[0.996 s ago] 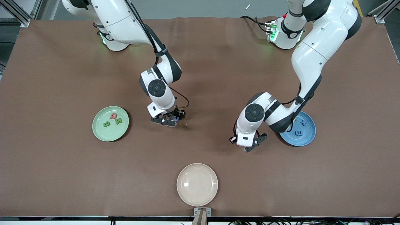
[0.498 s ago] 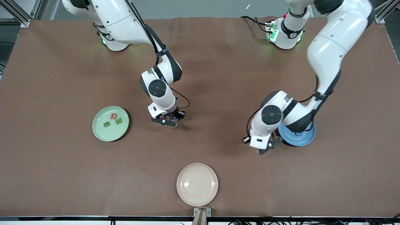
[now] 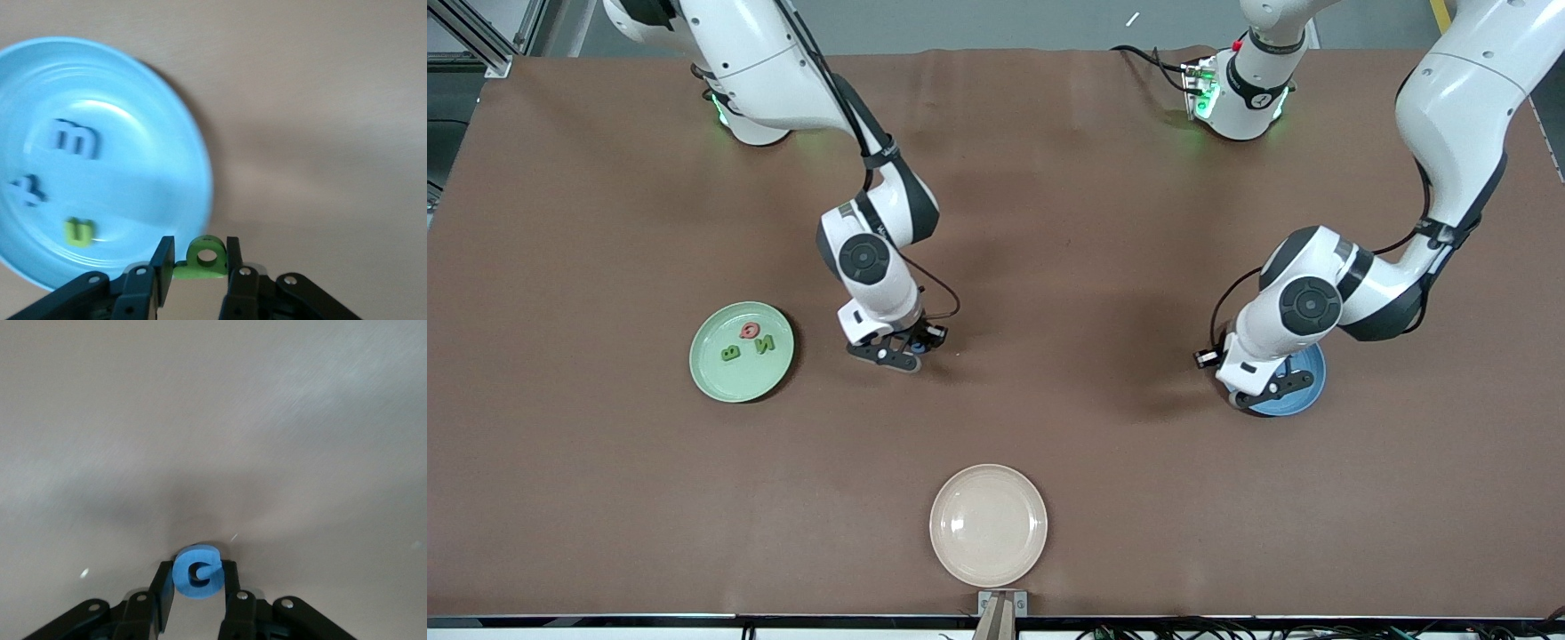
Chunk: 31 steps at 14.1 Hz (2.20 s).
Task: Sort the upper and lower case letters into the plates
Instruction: 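Drop the q into the blue plate while the right gripper drops G in green plate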
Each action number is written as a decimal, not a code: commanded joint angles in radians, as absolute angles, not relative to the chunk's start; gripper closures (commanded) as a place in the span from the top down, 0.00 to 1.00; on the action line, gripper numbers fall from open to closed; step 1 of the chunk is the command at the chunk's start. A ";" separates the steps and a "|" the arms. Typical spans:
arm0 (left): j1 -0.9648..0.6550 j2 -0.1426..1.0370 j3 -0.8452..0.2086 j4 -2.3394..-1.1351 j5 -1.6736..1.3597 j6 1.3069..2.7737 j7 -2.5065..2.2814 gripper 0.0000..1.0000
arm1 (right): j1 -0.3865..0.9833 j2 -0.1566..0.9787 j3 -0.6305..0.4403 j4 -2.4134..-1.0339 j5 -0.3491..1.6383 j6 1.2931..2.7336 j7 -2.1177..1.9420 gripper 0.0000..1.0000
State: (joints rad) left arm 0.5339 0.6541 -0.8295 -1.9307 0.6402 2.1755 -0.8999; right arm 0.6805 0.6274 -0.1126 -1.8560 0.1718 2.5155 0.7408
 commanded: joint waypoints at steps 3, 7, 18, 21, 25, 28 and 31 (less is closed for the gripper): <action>0.635 0.647 -0.839 -1.997 0.742 2.204 -0.757 0.11 | 0.511 0.536 -0.103 -1.835 0.169 2.323 0.516 0.02; 0.655 0.683 -0.831 -1.999 0.770 2.273 -0.678 0.12 | 0.341 0.477 -0.103 -1.807 0.164 2.131 0.240 0.02; 0.660 0.713 -0.830 -1.997 0.799 2.307 -0.678 0.70 | 0.143 0.491 -0.101 -1.899 0.071 2.278 -0.038 0.02; 0.712 0.674 -0.859 -1.999 0.790 2.293 -0.678 1.00 | 0.138 0.505 -0.100 -1.907 0.074 2.298 -0.040 0.02; 0.859 0.669 -1.040 -1.982 0.755 2.188 -0.672 1.00 | 0.144 0.532 -0.098 -1.914 0.081 2.324 -0.040 0.02; 0.871 0.664 -1.083 -1.942 0.732 2.123 -0.670 1.00 | 0.149 0.551 -0.097 -1.922 0.084 2.348 -0.040 0.02; 0.870 0.664 -1.091 -1.914 0.700 2.099 -0.670 1.00 | 0.152 0.554 -0.095 -1.925 0.084 2.355 -0.035 0.05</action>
